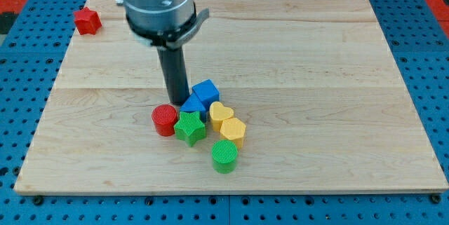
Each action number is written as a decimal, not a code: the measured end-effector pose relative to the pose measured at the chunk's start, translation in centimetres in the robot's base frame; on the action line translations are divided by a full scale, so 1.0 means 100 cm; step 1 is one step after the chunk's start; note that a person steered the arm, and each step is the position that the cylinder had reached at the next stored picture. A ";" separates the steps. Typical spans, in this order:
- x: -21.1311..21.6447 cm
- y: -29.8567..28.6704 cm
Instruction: Move the red star to the center left of the board
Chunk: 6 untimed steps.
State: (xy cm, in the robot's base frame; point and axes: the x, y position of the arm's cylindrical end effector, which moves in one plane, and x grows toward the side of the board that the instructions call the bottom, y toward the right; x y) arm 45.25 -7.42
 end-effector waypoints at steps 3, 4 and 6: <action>-0.228 -0.097; -0.261 -0.175; -0.166 -0.171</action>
